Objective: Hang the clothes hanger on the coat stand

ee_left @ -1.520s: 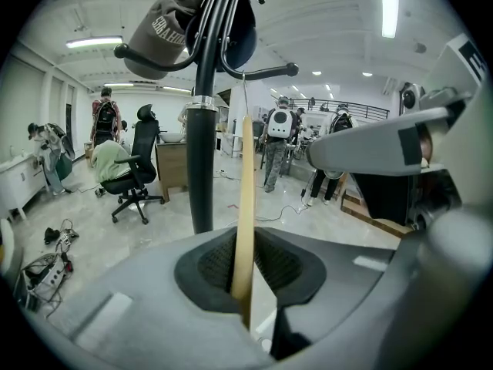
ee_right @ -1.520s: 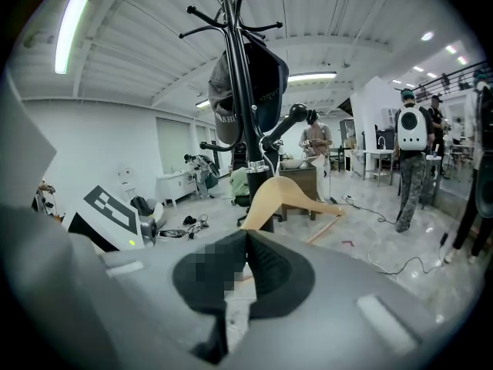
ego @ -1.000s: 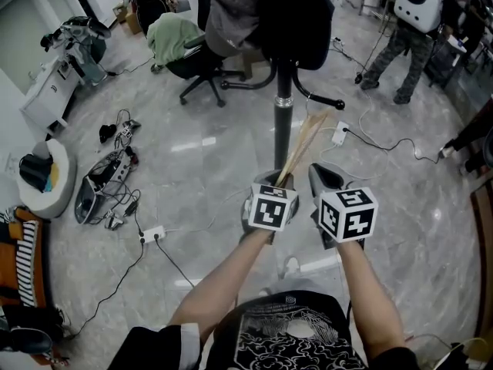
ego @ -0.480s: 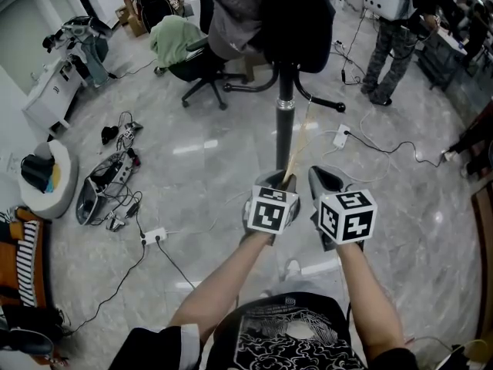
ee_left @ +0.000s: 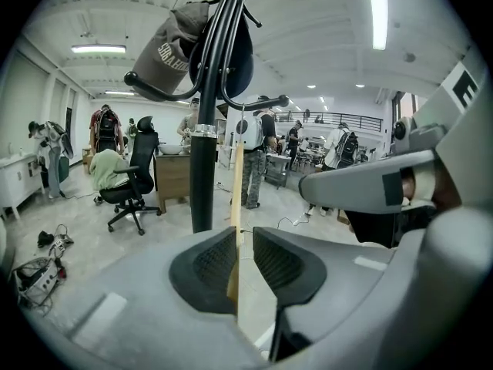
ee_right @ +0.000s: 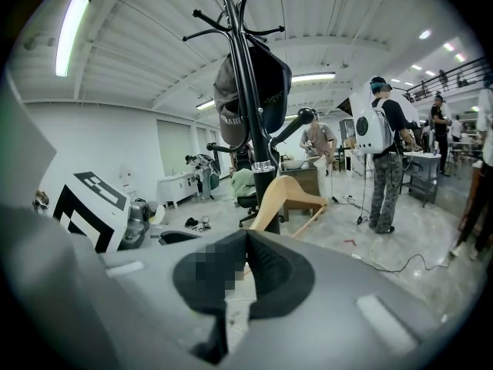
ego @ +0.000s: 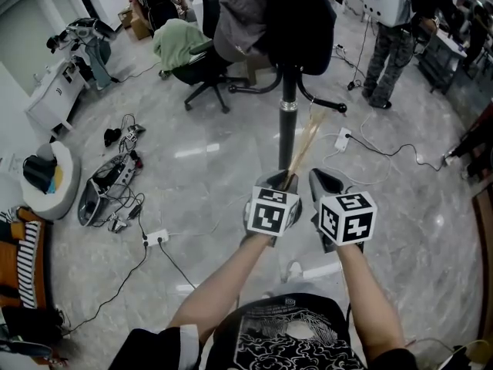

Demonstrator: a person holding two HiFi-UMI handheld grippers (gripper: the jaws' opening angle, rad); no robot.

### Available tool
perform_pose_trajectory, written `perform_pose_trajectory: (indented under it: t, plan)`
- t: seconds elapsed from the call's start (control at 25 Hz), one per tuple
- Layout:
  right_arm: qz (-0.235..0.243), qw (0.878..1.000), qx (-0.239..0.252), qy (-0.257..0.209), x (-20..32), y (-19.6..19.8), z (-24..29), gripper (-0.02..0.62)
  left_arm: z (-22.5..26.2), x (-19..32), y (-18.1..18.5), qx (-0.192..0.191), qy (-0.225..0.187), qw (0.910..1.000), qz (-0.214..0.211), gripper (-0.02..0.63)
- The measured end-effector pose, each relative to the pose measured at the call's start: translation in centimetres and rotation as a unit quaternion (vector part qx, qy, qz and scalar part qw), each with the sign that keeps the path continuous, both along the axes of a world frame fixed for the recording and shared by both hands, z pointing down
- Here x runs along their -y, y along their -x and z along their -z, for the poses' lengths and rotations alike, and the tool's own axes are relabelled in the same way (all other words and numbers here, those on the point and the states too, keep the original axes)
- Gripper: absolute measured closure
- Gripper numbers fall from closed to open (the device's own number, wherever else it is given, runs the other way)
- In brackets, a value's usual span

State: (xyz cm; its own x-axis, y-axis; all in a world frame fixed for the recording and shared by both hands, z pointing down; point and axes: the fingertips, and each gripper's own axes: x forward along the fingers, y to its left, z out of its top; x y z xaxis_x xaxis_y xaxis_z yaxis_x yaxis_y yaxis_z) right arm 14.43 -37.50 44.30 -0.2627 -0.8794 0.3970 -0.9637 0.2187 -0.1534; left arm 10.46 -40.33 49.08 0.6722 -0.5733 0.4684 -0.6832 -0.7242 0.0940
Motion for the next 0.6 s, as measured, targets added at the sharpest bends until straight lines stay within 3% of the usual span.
perform_pose_trajectory:
  t: [0.6]
  plan:
    - [0.003,1.000,-0.002,-0.015,-2.3,2.5,2.2,0.595,5.0,-2.8,1.8,-0.039,-0.024,0.9989,-0.007,0.555]
